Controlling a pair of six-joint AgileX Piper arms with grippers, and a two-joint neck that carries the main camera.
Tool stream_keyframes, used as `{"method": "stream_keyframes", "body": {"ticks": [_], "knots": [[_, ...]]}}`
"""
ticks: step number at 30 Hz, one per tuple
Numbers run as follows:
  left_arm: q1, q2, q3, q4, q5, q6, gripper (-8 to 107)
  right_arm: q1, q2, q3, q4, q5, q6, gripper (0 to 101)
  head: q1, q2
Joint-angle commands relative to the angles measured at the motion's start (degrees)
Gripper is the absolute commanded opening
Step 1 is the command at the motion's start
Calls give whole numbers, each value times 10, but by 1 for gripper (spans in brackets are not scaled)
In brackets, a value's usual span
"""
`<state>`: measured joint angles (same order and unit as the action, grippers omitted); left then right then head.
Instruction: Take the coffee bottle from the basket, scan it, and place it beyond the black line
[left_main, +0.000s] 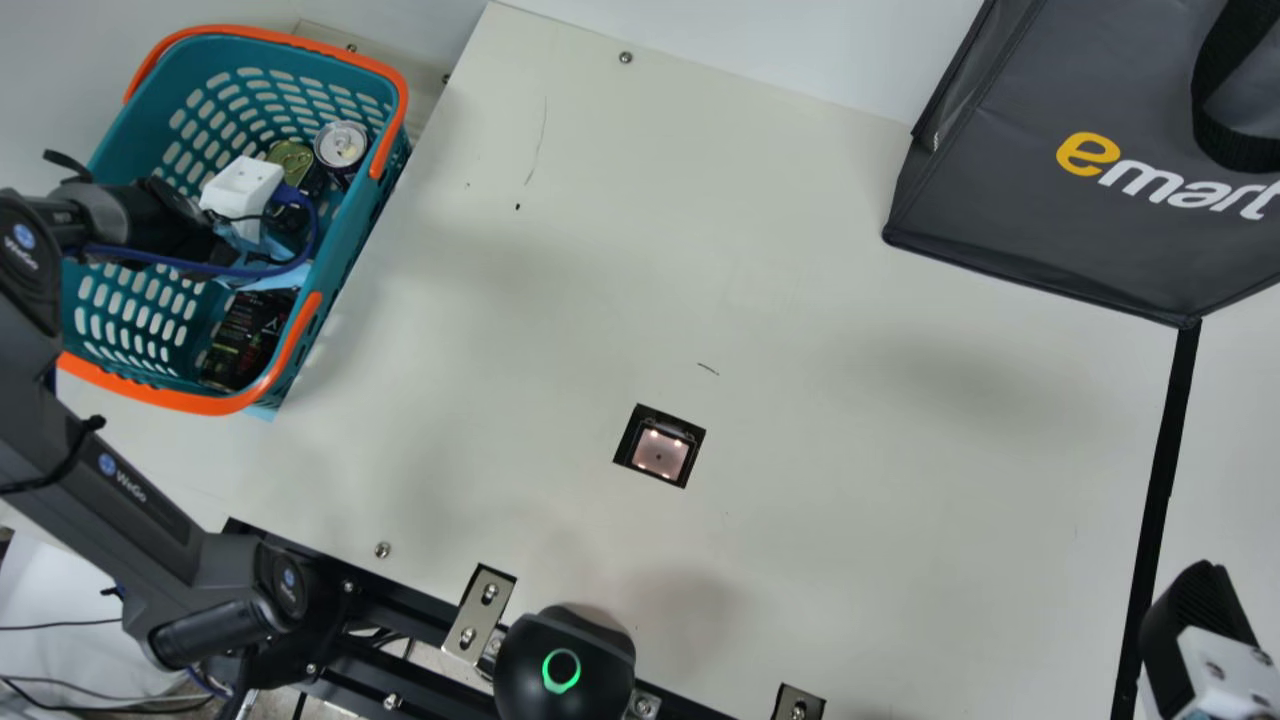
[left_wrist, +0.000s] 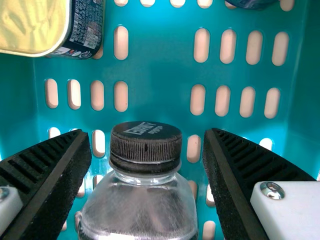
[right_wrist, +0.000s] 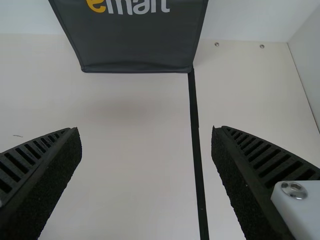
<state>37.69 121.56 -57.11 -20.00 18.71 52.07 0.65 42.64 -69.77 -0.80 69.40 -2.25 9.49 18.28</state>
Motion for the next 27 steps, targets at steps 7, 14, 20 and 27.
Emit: {"method": "stream_keyframes", "body": {"ticks": [7,14,20,27], "knots": [[-1,13,-9,-14,-6,9,90,0,0,0,0,0,0,91,-16,1],[-3,22,-17,-23,-8,11,63,0,0,0,0,0,0,91,-16,1],[-4,23,-19,-26,-7,11,23,0,0,0,0,0,0,91,-16,1],[0,14,-19,-29,-3,12,10,0,0,0,0,0,0,91,-16,1]]}}
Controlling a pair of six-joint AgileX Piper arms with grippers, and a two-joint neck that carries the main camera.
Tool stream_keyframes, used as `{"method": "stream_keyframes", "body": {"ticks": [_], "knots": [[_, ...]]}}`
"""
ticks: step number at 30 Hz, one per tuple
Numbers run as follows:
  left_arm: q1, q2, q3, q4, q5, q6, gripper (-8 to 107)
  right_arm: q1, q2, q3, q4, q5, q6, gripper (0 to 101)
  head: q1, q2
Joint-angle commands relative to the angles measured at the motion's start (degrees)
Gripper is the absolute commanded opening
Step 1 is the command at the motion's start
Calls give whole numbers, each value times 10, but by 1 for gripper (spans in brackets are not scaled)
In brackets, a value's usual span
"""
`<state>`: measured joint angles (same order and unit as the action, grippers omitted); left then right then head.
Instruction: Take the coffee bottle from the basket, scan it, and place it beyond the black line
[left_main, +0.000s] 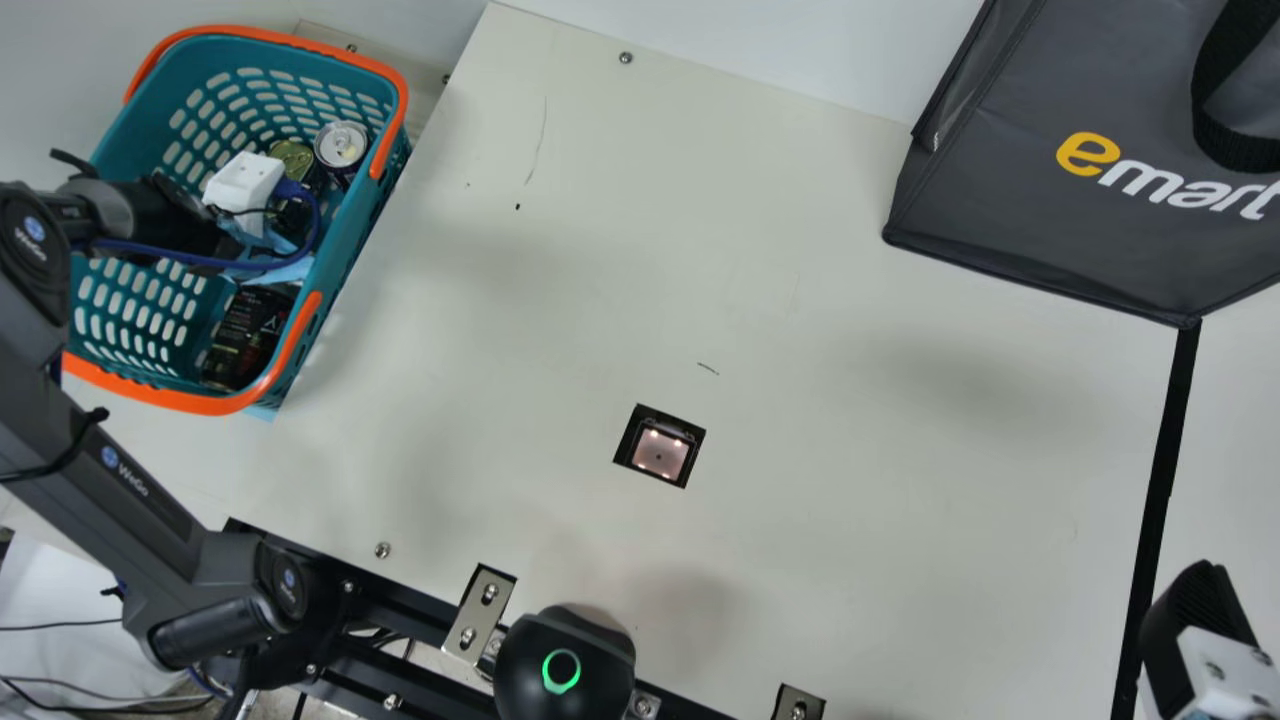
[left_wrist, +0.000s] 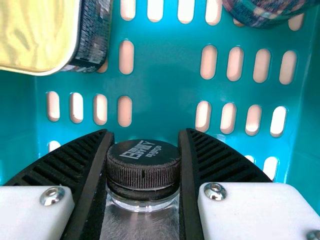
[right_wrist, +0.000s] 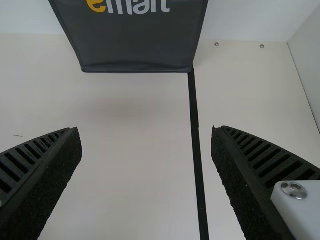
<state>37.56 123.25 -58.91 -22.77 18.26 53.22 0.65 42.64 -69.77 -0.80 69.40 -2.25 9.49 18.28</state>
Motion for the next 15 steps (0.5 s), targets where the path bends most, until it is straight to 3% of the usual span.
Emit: {"method": "stream_keyframes", "body": {"ticks": [1,15], "knots": [[2,-6,-1,-3,3,1,10,0,0,0,0,0,0,91,-16,1],[10,-79,1,-43,35,35,10,0,0,0,0,1,0,91,-16,1]]}}
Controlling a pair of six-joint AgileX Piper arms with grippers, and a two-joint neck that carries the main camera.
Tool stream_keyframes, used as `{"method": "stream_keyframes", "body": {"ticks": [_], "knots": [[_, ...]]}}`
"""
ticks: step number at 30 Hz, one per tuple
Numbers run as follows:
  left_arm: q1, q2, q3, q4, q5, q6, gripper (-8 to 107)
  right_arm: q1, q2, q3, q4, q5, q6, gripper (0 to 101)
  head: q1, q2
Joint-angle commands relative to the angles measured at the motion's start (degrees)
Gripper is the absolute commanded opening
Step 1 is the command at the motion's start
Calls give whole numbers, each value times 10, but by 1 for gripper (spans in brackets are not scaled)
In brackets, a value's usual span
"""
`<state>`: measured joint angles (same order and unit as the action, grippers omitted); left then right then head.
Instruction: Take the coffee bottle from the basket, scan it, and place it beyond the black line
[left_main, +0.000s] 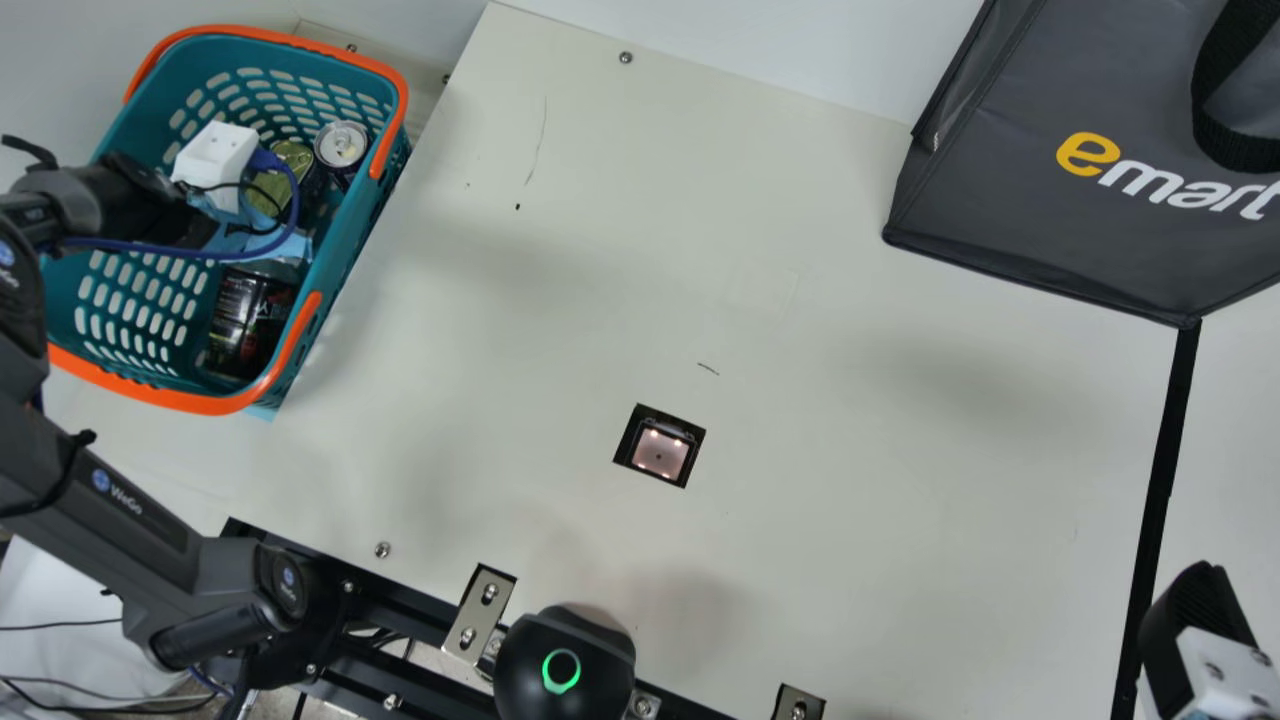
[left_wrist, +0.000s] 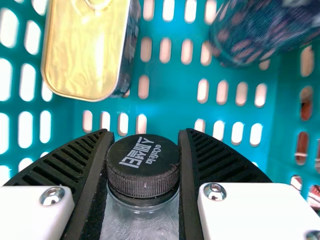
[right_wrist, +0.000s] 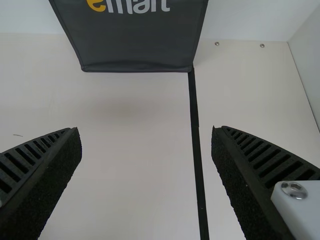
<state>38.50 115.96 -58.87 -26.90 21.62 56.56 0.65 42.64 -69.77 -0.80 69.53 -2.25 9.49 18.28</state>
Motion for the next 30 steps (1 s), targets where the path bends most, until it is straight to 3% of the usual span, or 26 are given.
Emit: {"method": "stream_keyframes", "body": {"ticks": [1,30], "knots": [[2,-12,1,-5,3,4,10,0,0,0,0,0,0,91,-16,1],[61,-169,64,-49,67,40,10,0,0,0,0,0,0,91,-16,1]]}}
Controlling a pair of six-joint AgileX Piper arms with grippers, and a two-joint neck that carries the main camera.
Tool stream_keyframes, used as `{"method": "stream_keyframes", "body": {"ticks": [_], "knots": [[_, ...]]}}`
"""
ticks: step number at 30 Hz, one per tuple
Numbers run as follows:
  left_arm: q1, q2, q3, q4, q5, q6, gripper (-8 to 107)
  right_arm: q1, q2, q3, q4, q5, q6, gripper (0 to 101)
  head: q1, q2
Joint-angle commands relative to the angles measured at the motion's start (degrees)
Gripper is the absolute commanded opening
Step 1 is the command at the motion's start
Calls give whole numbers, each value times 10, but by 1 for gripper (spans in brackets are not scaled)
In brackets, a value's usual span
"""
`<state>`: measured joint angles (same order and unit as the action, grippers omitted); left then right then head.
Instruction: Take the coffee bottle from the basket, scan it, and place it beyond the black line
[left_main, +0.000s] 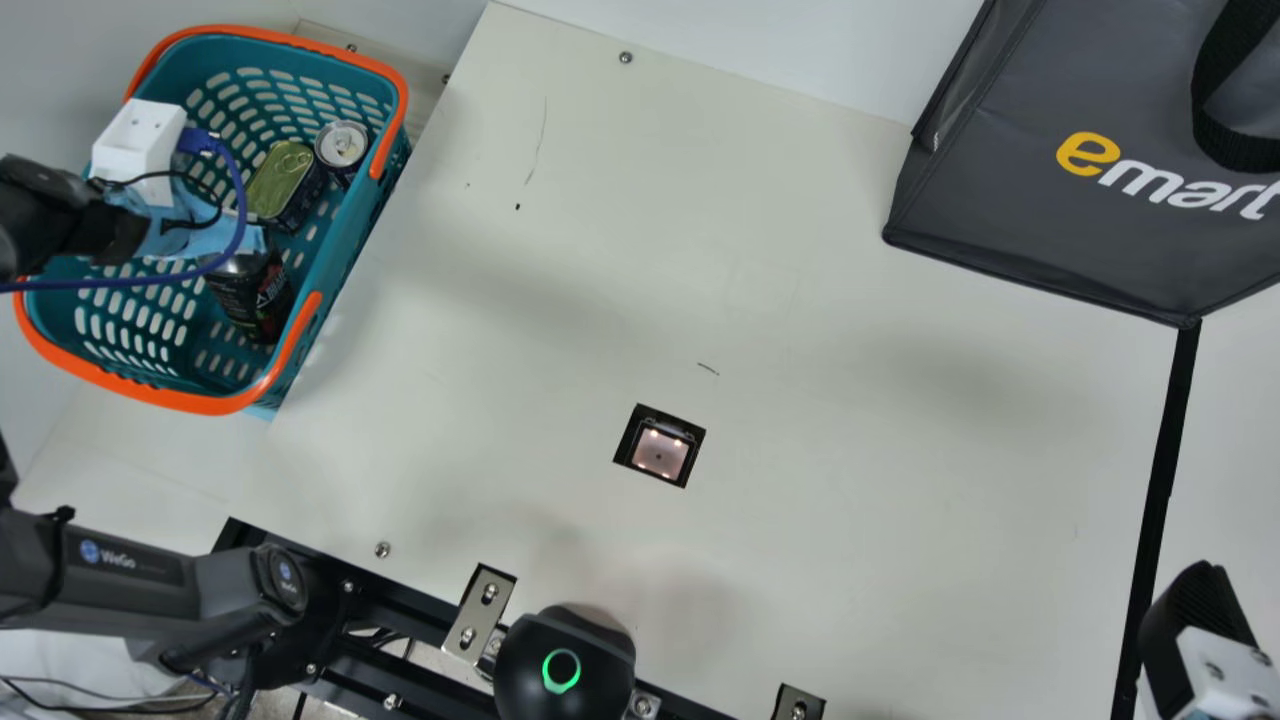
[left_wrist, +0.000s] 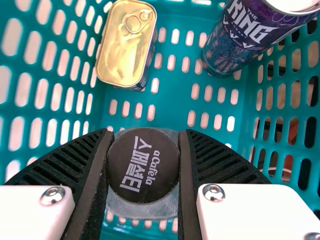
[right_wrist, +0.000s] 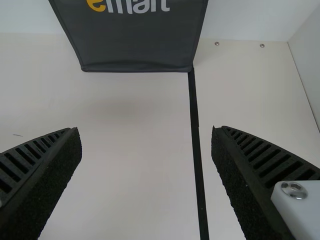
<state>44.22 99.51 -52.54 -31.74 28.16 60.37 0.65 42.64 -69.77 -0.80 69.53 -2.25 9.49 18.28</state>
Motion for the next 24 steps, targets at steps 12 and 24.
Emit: {"method": "stream_keyframes", "body": {"ticks": [12,24], "knots": [[43,-66,19,-28,38,29,10,0,0,0,0,0,0,91,-16,1],[58,-110,-6,-46,83,24,10,0,0,0,0,0,0,91,-16,1]]}}
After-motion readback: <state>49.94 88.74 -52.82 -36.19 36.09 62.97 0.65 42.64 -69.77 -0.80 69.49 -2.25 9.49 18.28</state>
